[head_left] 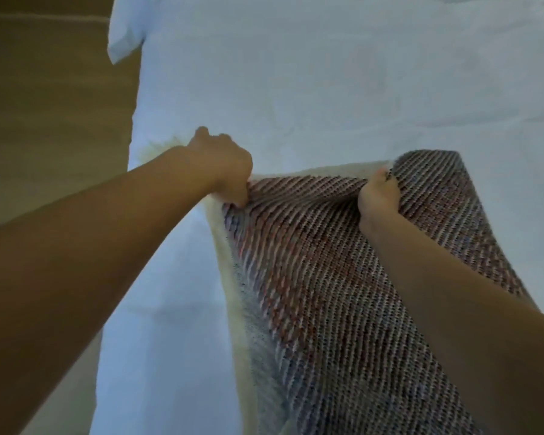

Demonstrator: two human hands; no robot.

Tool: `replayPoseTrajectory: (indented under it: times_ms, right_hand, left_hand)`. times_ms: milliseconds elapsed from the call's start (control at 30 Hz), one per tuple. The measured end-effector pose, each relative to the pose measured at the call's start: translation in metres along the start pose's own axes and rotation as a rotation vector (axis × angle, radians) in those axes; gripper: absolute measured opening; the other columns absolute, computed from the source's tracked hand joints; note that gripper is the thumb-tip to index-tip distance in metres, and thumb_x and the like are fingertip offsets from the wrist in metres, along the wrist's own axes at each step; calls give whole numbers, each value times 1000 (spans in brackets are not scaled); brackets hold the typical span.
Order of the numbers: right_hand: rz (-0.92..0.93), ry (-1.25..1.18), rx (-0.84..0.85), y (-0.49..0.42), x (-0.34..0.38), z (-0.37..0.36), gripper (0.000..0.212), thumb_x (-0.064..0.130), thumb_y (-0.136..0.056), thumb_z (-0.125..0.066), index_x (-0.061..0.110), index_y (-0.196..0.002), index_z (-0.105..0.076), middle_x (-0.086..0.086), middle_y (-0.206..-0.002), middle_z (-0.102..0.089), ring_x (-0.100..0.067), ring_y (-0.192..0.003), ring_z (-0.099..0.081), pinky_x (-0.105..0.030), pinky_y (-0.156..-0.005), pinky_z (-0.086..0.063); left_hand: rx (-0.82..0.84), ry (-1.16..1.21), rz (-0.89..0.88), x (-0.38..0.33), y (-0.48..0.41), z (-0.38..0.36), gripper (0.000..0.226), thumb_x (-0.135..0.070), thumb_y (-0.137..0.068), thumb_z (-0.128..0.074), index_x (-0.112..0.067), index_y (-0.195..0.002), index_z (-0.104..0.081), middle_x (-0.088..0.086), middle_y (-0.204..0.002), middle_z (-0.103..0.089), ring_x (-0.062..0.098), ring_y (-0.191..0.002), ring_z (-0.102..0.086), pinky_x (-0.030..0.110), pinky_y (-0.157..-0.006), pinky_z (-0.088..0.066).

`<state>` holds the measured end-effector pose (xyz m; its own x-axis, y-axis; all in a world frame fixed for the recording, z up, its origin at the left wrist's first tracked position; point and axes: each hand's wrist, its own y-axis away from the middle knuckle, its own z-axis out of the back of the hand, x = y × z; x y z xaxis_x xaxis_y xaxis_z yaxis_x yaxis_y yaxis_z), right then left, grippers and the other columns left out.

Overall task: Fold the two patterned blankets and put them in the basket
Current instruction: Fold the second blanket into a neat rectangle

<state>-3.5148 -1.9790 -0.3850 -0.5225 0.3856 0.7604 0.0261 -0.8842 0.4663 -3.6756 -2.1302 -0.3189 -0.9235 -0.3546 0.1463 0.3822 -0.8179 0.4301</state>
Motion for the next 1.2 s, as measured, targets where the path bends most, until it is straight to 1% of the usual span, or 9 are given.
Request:
replayPoseTrajectory:
  times_ms: [167,300,467,600,733,933,1033,1133,1200]
  right_hand:
    - [247,120,119,19,-16,-24,78,55,-93,-36,23,-148,8,-3,-159,4,-24,-145,0,-40,-116,-5]
    - [713,350,347,59,-33,-59,85,68,-79,-42,36,-147,-4,-5,-158,-3,-22,-144,0,-42,-112,-1]
    - [900,699,408,44,-30,-77,34,35,-91,-50,15,-118,-56,-10,-138,-44,-29,-133,-28,-48,-111,-19]
    - [869,551,276,43,-16,-87,11,19,-96,-42,11,-90,-48,-13,-101,-52,-31,-99,-45,-44,-83,-36]
    - [808,367,229,39,-6,-89,14,16,-98,-36,13,-84,-37,-6,-88,-42,-26,-87,-41,-38,-68,-31]
    - [703,283,188,36,-8,-91,15,16,-98,-38,11,-84,-38,-1,-76,-39,-22,-82,-39,-35,-65,-28]
    - [711,340,88,46,-11,-94,14,19,-98,-38,13,-86,-41,-3,-85,-42,-20,-84,-35,-36,-70,-29]
    - [723,369,-13,53,-13,-94,17,23,-97,-39,10,-95,-49,-5,-97,-47,-18,-90,-34,-39,-80,-33]
    - [766,362,-73,56,-14,-96,20,24,-96,-41,8,-100,-50,-9,-105,-50,-23,-96,-39,-41,-85,-33]
  left_hand:
    - [-353,1122,187,9,-13,-9,48,-32,-89,-55,-16,-55,-25,2,-57,-23,18,-55,-26,32,-54,-20]
    - [-339,1091,188,0,-21,-14,49,-46,-90,-50,-17,-57,-30,1,-57,-29,16,-52,-30,30,-52,-26]
    - [123,1564,282,8,-18,-26,34,-48,-87,-52,-16,-78,-58,-1,-69,-59,12,-55,-50,25,-57,-38]
    - [136,1593,341,11,-13,-53,22,-23,-92,-45,-14,-80,-61,0,-73,-59,14,-65,-51,27,-64,-41]
    - [360,1532,90,11,-5,-72,27,-24,-94,-41,-8,-97,-63,4,-98,-64,19,-90,-57,28,-83,-41]
    - [951,1499,34,18,10,-71,60,-76,-66,-46,-31,-101,-63,-4,-94,-69,17,-85,-61,30,-69,-51]
    - [601,1663,158,3,15,-70,31,-44,-90,-50,-18,-97,-65,-1,-88,-71,12,-76,-66,27,-70,-52]
    - [-219,1926,526,14,14,-67,18,-26,-91,-52,-12,-83,-61,6,-86,-62,16,-77,-58,20,-66,-45]
    - [-775,1550,783,36,13,-69,25,-30,-91,-52,-22,-68,-45,-1,-73,-50,9,-65,-46,12,-51,-35]
